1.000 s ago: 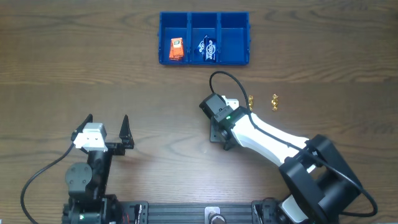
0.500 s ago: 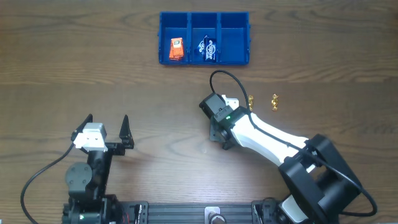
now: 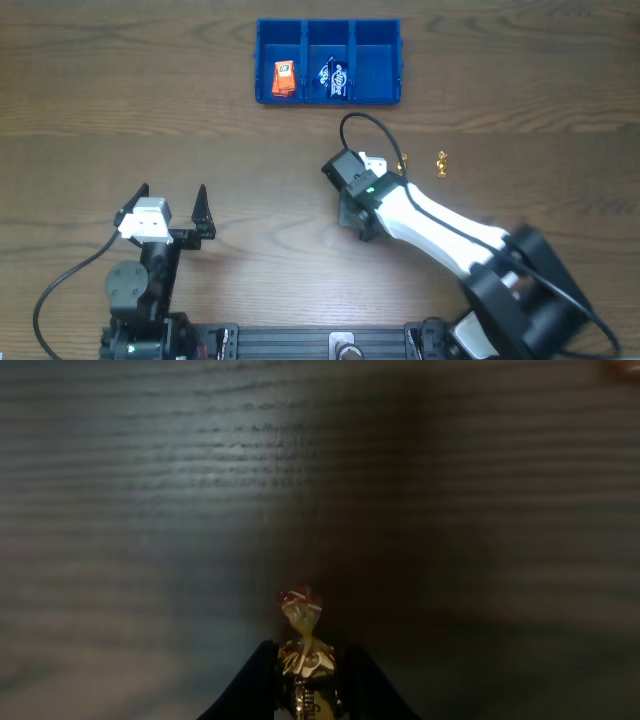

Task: Sort Candies Into Trays

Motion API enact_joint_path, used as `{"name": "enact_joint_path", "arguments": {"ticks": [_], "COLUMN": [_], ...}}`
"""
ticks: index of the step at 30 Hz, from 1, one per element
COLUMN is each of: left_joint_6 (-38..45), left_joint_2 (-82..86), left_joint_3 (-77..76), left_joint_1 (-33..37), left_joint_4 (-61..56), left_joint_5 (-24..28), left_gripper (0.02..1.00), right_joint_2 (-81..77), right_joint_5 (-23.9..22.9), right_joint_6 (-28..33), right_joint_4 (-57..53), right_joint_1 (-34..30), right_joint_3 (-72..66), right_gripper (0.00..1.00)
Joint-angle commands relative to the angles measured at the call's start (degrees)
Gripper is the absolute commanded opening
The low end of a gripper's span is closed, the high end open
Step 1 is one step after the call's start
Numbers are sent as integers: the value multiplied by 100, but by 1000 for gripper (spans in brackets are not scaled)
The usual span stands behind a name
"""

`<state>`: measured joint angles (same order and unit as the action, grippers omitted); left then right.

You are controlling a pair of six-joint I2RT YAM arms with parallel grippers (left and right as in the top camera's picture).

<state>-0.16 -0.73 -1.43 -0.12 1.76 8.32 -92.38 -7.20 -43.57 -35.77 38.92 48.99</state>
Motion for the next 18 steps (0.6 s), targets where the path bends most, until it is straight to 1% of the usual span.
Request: {"name": "enact_joint_path", "arguments": {"ticks": [1,3,4,6,9,12,14,16,18], "left_joint_6": [-22,-22,-22,-22,-22,-22,-22,-22,-24], "left_joint_2": [39,39,39,37,39,37,39,39,39], "left_joint_3": [116,116,116,116,116,116,116,116,116], "left_joint_1": [-17,-17,-17,-17,-17,-17,-17,-17,-17], "left_joint_4": [186,186,186,186,186,184,184,186,186], "left_joint_5": [118,118,118,118,118,118,116,118,118], "left_gripper": [998,998,998,998,998,998,996,998,998], "right_joint_2": [1353,1410,1281,922,94,-940,-1499,-1926,-2295], "right_joint_5": [-848,-1322,-1539,-1635,-1631,-1539,-1311,-1150,-791], "right_joint_6": [546,723,841,1174,1823,2367,2603,2612,2610], "right_joint_4": [-636,-1036,-1200,-1281,-1257,-1257,-1233,-1139,-872], "right_joint_1": [-94,-269,-468,-815,-1309,-1738,-1923,-2048,-2138], "right_joint_3": [1010,1709,2197,2940,4109,5178,5600,5790,5792], "right_gripper": [172,163,156,143,143,145,148,148,148]}}
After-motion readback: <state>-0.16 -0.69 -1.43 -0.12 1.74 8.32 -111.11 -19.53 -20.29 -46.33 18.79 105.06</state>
